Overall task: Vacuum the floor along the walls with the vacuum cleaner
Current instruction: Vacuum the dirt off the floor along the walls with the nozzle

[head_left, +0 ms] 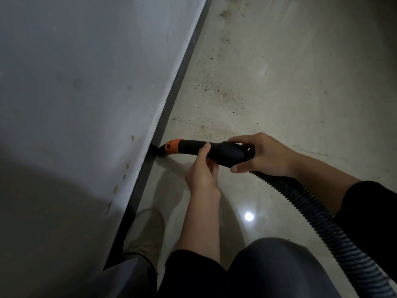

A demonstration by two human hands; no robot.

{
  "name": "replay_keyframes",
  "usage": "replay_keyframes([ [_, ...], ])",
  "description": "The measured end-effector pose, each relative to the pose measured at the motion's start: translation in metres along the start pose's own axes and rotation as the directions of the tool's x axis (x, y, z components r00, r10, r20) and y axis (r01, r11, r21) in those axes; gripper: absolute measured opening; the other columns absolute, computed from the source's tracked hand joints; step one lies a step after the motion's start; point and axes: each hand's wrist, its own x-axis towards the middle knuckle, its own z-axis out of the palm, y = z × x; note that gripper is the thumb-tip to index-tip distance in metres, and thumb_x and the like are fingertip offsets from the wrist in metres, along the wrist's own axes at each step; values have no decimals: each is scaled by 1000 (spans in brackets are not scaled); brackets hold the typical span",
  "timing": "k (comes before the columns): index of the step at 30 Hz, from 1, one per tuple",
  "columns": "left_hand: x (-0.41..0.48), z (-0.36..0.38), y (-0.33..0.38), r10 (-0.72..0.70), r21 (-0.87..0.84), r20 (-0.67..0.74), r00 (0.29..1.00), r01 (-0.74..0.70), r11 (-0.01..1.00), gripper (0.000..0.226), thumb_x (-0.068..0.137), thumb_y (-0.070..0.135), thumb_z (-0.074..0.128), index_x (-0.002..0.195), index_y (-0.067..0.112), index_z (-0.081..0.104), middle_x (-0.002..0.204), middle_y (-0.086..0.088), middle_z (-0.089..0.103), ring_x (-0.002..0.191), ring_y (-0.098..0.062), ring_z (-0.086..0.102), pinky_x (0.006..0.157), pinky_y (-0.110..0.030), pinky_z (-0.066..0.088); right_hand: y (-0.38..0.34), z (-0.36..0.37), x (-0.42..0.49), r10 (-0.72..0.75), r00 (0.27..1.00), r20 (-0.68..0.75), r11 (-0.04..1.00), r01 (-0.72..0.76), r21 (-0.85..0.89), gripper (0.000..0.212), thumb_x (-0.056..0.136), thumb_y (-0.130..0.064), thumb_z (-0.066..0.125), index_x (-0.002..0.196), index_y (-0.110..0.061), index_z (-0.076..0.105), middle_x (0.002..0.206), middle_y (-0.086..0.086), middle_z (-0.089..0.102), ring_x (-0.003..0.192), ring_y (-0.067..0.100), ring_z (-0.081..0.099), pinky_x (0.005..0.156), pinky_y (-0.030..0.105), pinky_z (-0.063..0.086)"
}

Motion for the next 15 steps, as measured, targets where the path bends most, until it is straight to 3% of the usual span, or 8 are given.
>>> replay_keyframes([
  [15,8,21,-3,-50,78,104,993,42,996,35,88,18,69,120,7,62,100,-6,72,90,-10,68,68,-18,55,-4,-11,-17,0,990,-144,995,-13,-94,46,73,-31,83,115,-27,65,93,-6,71,82,10,64,80,34,53],
])
